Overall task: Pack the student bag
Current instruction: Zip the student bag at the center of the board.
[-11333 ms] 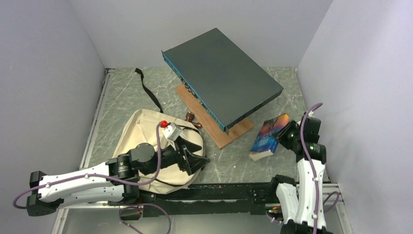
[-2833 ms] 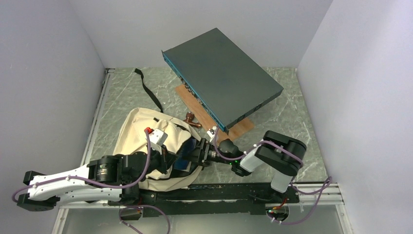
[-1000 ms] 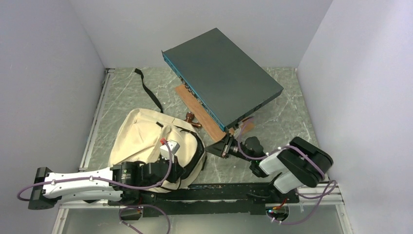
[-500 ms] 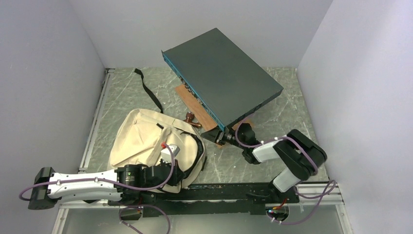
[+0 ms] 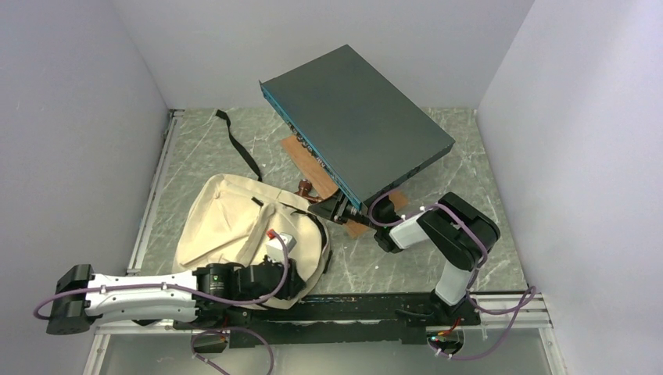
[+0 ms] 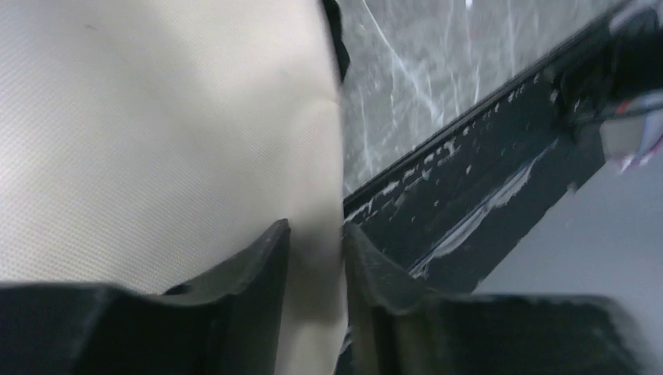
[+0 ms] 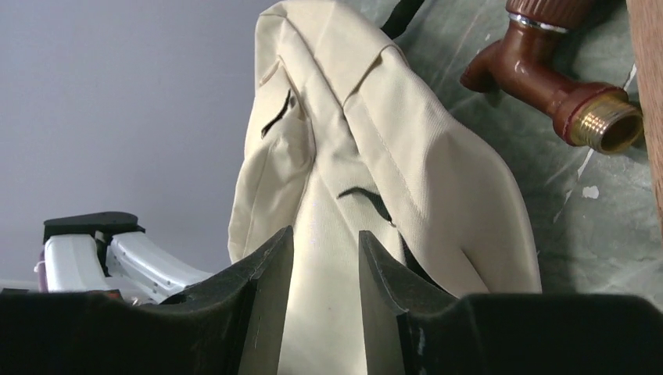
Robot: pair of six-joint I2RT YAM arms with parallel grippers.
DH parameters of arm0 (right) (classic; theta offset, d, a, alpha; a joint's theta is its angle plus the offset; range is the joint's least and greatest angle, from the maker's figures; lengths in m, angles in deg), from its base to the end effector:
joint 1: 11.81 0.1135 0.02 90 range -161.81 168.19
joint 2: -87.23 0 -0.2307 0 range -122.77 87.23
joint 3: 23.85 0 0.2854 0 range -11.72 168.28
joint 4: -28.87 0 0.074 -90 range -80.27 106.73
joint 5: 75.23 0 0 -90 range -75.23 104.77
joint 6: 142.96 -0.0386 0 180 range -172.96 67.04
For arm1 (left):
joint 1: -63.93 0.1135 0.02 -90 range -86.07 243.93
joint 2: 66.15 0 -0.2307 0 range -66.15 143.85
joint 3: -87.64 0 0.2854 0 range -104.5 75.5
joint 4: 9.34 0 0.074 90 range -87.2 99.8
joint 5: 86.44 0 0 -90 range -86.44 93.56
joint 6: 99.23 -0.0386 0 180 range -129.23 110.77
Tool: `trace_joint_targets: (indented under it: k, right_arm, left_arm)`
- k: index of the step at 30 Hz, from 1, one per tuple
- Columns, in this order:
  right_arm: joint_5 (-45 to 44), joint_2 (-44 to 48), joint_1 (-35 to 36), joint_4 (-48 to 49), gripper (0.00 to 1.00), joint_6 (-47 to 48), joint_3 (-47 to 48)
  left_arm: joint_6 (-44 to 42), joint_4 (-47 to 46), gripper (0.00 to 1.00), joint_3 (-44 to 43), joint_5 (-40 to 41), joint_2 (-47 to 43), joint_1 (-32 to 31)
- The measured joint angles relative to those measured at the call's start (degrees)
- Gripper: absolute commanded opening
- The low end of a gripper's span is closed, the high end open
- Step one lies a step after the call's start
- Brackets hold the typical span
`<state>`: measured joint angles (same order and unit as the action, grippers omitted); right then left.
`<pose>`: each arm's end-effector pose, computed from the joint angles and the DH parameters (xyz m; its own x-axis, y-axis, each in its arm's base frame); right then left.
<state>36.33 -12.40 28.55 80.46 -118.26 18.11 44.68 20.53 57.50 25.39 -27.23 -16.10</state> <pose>0.2350 0.2184 0.0882 -0.8339 0.4002 -0.3802 -0.2947 0.2596 0.9197 0.0502 -0.2027 0.1463 -0.7619 0.0013 -0.6477 0.4216 0.7602 -0.4943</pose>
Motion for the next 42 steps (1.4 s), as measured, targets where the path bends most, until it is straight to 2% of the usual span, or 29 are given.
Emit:
trace_joint_targets:
  k: [1,2,5,11,14,16,20,22,27,37,42]
  right_arm:
    - [0.0,-0.5,0.15,0.13,0.39,-0.22,0.0]
    - [0.0,-0.92,0.26,0.31,0.39,-0.39,-0.02]
    - [0.13,-1.09,0.59,1.6,0.39,-1.29,-0.52]
    - [0.42,-1.09,1.36,2.82,0.38,-2.73,-2.89]
    - [0.46,-1.09,1.51,3.28,0.38,-3.45,-3.78]
    - [0.46,-1.09,1.64,3.63,0.38,-3.93,-4.02]
    - [0.44,-1.09,1.86,3.67,0.39,-4.55,-4.07]
    - [0.46,-1.44,1.86,3.87,0.4,-4.81,-4.0]
    - [0.57,-4.39,1.86,4.48,0.43,-5.95,-3.43]
    - [0.83,-6.91,1.86,4.44,0.44,-6.99,-1.68]
    - [-0.15,-6.88,1.84,4.44,0.45,-7.5,-1.68]
  left_arm:
    - [-0.48,-0.33,0.74,-0.13,-0.76,0.5,0.17]
    - [-0.98,-0.22,0.78,-0.59,-2.12,1.05,0.48]
    - [-2.91,1.7,0.82,-3.1,-6.29,0.63,3.04]
    - [-9.01,7.06,0.91,-10.8,-11.43,-6.1,19.67]
    - [-11.15,6.45,0.92,-12.83,-13.14,-7.48,28.61]
    - [-11.82,4.42,0.89,-13.4,-15.61,-5.2,34.8]
    - [-12.46,-1.6,0.83,-13.55,-22.8,5.33,45.33]
    - [-12.7,-3.89,0.81,-13.55,-25.29,10.38,47.93]
    - [-13.29,-9.62,0.77,-13.6,-28.44,15.85,49.0]
    - [-18.1,-23.1,0.77,-13.55,-29.55,23.37,49.11]
    - [-18.34,-31.69,0.77,-10.43,-29.57,26.69,49.11]
